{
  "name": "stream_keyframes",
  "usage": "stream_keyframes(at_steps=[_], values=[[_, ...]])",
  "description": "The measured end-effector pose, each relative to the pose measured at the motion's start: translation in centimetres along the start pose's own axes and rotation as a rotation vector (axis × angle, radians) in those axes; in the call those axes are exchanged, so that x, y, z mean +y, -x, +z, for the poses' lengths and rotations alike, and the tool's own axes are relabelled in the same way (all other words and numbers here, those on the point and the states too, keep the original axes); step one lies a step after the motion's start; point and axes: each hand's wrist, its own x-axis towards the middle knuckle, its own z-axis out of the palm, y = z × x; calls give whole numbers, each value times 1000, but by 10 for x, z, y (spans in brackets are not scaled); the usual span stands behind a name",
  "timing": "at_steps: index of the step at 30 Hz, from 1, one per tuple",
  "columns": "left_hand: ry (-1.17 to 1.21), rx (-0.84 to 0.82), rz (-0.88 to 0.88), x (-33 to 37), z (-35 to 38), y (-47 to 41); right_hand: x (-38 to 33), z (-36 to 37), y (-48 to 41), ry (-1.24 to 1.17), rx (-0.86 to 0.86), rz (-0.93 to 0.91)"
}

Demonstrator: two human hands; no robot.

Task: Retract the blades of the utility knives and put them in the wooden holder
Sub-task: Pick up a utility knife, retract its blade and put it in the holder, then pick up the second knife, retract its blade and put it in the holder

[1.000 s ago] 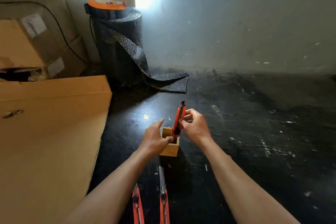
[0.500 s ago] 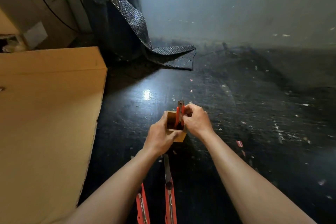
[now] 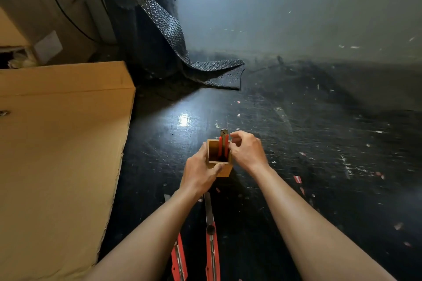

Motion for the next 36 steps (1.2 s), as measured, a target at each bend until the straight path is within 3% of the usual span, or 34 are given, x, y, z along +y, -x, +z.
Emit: stream_keyframes(at_steps=[7, 11, 19, 25, 32, 36], values=[[-62, 83, -90, 2, -12, 39, 2, -13, 43, 86, -7, -42], [-96, 93, -103, -3, -15, 82, 10, -8, 80, 169, -95, -29], [-204, -124, -314, -21, 3, 139, 44, 31, 150, 217, -378, 126], [-178, -212, -389, -34, 23, 157, 59, 59, 185, 78, -496, 213], [108, -178, -530, -34, 27, 165, 70, 58, 201, -141, -473, 267], [222, -155, -524, -27, 21, 168, 68, 50, 206, -267, -419, 276]])
